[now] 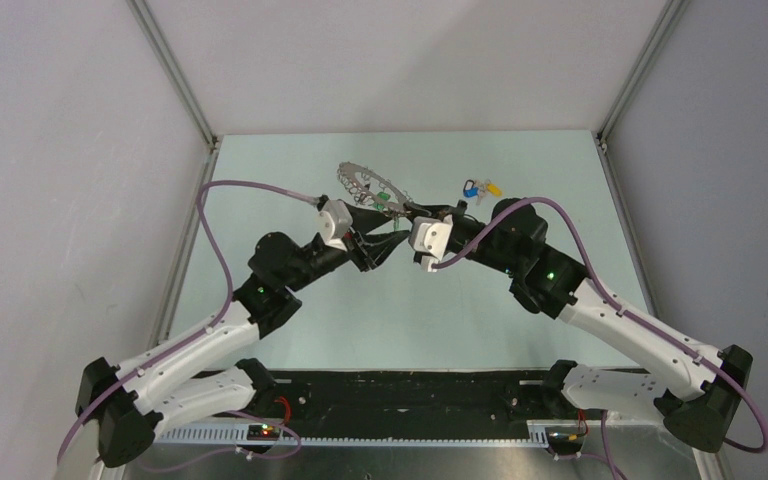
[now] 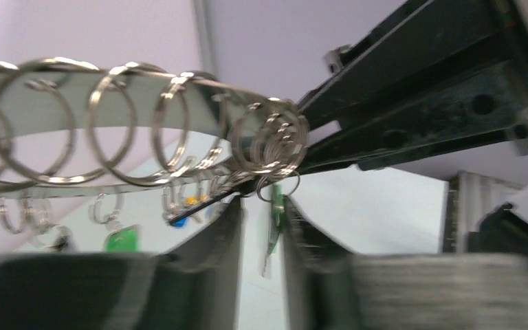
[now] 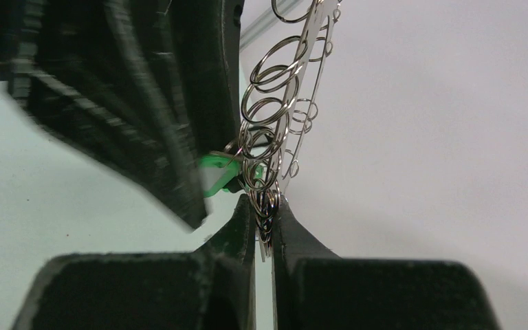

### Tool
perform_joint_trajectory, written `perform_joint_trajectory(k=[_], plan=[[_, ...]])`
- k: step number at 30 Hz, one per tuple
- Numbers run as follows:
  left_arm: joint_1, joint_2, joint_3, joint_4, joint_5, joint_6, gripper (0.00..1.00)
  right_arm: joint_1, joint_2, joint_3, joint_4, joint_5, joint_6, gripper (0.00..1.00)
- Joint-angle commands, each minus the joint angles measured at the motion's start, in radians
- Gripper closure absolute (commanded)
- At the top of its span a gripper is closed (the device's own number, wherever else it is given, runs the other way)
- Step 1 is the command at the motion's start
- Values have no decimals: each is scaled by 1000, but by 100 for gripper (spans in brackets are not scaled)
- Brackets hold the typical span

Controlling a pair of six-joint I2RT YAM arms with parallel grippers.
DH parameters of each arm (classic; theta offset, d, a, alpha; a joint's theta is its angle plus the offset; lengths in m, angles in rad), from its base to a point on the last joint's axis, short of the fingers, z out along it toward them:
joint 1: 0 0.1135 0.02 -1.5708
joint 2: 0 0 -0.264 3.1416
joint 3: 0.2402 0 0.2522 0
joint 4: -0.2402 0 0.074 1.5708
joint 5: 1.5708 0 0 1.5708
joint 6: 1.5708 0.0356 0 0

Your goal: Remove the keys from the keyring

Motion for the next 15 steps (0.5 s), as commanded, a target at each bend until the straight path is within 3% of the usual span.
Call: perform_joint_trajectory(k=[1, 3, 10, 14, 15], plan=[[-6, 2, 42, 55, -33, 20, 91, 4, -14, 57, 86, -6, 14, 100], [-7, -5, 38, 52, -35, 15, 99, 3, -14, 58, 81, 2, 19, 100], [-7, -58, 19, -87, -53, -68, 100, -51, -3, 56, -2, 83, 185, 100], [-7, -41, 146, -384, -134, -154, 100, -92, 4, 29, -45, 129, 345, 100], [-7, -20, 180, -527, -157, -189, 100, -98, 2, 4, -45, 133, 397, 100]])
